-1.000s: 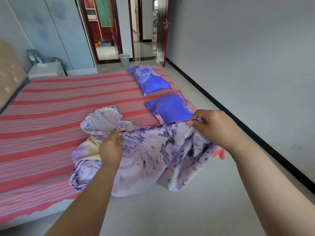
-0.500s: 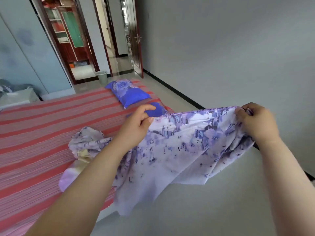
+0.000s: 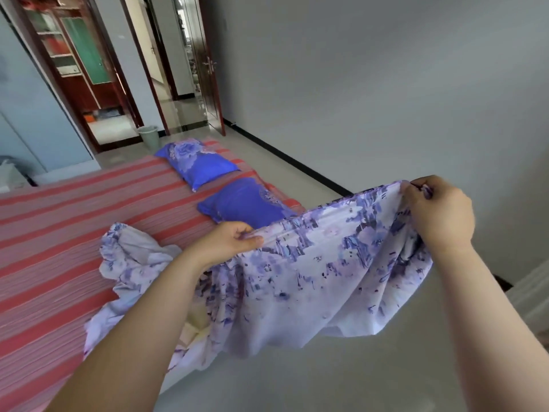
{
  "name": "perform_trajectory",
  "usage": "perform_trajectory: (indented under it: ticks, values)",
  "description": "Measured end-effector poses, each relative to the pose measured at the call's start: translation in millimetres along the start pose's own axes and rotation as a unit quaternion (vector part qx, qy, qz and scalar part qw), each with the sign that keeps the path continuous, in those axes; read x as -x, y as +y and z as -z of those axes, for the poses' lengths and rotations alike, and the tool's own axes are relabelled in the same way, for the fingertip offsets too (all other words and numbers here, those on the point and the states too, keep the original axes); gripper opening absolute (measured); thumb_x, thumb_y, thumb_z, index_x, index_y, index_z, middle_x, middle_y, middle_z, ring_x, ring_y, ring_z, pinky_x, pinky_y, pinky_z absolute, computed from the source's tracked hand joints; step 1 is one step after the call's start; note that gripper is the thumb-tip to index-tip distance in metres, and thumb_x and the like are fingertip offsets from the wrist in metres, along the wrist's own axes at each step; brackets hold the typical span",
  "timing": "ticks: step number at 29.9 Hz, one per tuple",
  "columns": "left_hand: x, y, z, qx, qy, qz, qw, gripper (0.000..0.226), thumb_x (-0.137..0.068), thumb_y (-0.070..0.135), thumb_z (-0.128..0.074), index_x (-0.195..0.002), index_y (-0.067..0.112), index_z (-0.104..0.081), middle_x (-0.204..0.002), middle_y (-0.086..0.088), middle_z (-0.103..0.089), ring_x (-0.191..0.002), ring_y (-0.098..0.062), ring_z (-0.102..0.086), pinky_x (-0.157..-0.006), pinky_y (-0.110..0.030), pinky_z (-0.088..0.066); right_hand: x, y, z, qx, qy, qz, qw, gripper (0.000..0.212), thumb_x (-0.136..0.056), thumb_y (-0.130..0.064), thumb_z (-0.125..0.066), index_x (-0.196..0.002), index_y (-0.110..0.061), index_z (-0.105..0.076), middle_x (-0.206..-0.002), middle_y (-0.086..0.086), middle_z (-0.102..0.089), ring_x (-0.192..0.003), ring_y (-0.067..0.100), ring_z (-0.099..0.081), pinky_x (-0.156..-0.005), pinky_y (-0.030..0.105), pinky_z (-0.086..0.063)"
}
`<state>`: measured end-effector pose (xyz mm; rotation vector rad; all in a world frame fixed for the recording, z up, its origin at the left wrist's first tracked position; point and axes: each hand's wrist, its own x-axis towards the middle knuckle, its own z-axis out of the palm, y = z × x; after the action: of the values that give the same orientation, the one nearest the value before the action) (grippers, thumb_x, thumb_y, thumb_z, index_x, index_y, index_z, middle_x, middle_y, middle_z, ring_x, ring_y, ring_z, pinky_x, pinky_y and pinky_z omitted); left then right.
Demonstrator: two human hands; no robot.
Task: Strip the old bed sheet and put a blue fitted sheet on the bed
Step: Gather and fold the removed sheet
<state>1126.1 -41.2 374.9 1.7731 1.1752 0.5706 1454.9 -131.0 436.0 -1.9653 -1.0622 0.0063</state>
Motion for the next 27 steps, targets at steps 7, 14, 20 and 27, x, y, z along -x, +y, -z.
perform_trajectory:
  ticks: [7, 14, 20, 27]
  values:
    - [46, -66, 19, -0.059, 0.181, 0.002, 0.982, 0.028, -0.093, 0.024, -0.058, -0.069, 0.013, -0.052, -0.049, 0.013, -0.040, -0.049, -0.002, -0.032, -0.054, -0.024, -0.028, -4, -44, -41, 0.011, -0.060, 0.053, 0.997, 0.017, -0.087, -0.031, -0.053, -0.093, -0.018, -0.062, -0.084, 0.007, -0.063, -0.080, 0.031, -0.055, -0.068, 0.032, -0.042]
    - [61, -60, 21, -0.052, 0.285, 0.050, 0.956, 0.020, -0.092, 0.023, -0.058, -0.071, 0.023, -0.062, -0.070, 0.007, -0.061, -0.067, -0.009, -0.055, -0.068, -0.026, -0.044, 48, -82, -112, 0.168, -0.242, 0.175, 0.939, 0.042, -0.090, -0.025, -0.051, -0.131, -0.025, -0.042, -0.109, 0.007, -0.065, -0.099, 0.031, -0.060, -0.071, 0.032, -0.041]
    - [71, -21, 3, -0.132, 0.164, -0.002, 0.978, 0.017, -0.088, 0.023, -0.062, -0.075, 0.034, -0.065, -0.075, 0.017, -0.066, -0.077, -0.005, -0.061, -0.078, -0.030, -0.051, 127, -115, -153, 0.013, -0.563, 0.310, 0.766, 0.030, -0.087, -0.029, -0.063, -0.116, -0.022, -0.054, -0.085, -0.008, -0.058, -0.083, 0.014, -0.057, -0.076, 0.027, -0.045]
    - [104, -49, 16, -0.019, 0.236, -0.027, 0.971, 0.008, -0.094, 0.026, -0.056, -0.090, 0.024, -0.049, -0.057, 0.016, -0.052, -0.049, -0.001, -0.038, -0.055, -0.018, -0.033, 126, -128, -155, -0.060, -0.572, 0.313, 0.756, 0.036, -0.093, -0.028, -0.059, -0.059, -0.022, -0.047, -0.047, -0.014, -0.042, -0.049, 0.003, -0.040, -0.053, 0.014, -0.031]
